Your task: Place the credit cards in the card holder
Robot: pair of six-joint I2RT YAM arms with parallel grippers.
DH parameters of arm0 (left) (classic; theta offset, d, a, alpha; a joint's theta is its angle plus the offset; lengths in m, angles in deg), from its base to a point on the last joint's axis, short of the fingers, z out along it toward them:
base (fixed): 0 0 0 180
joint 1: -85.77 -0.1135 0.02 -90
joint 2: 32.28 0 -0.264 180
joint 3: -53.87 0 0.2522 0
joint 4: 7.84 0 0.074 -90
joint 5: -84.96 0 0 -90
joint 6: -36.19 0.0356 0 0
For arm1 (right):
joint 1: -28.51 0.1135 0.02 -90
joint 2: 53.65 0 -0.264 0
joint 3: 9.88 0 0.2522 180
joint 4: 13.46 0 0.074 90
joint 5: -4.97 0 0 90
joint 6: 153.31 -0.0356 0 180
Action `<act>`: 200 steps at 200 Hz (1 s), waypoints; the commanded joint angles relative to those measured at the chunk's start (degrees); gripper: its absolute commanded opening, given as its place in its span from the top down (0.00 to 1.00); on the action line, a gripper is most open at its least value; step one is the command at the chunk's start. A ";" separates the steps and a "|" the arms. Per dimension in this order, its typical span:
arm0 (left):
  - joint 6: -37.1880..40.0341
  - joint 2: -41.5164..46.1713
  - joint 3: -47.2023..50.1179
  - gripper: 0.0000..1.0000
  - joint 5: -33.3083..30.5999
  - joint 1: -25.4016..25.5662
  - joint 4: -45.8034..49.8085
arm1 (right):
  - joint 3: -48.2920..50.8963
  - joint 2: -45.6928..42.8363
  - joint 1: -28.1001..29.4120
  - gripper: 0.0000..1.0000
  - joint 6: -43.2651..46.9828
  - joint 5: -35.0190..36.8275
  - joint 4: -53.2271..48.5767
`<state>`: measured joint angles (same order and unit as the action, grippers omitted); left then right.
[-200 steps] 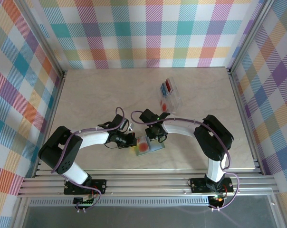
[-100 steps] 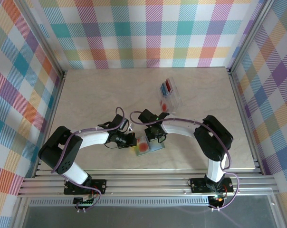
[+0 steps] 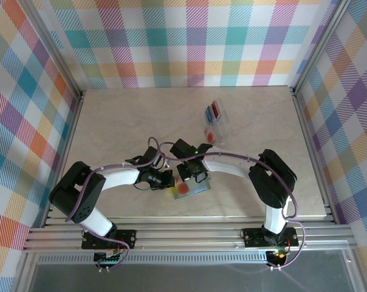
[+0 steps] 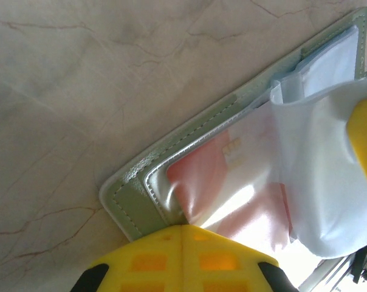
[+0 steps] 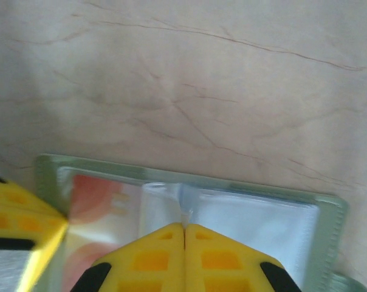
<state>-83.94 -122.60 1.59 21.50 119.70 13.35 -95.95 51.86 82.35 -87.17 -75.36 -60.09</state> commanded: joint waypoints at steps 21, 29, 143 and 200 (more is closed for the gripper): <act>0.43 -3.26 0.81 1.00 -1.79 0.52 -2.04 | 2.53 -2.64 -0.11 0.88 -1.47 -15.11 8.94; 0.25 -2.83 1.01 1.00 -1.51 0.43 -2.38 | 3.02 -2.70 -0.46 0.84 -1.90 -16.95 10.01; -0.31 6.22 3.98 0.91 -1.18 -2.37 -2.09 | 5.88 -4.07 -2.87 0.67 -3.05 -25.11 15.12; 0.04 10.41 5.03 0.88 -2.73 -3.26 -0.49 | 6.16 -6.08 -2.95 0.65 -1.37 -14.68 8.59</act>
<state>-84.18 -114.49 5.65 19.78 117.18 11.82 -89.68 47.47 79.23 -89.81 -95.53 -47.34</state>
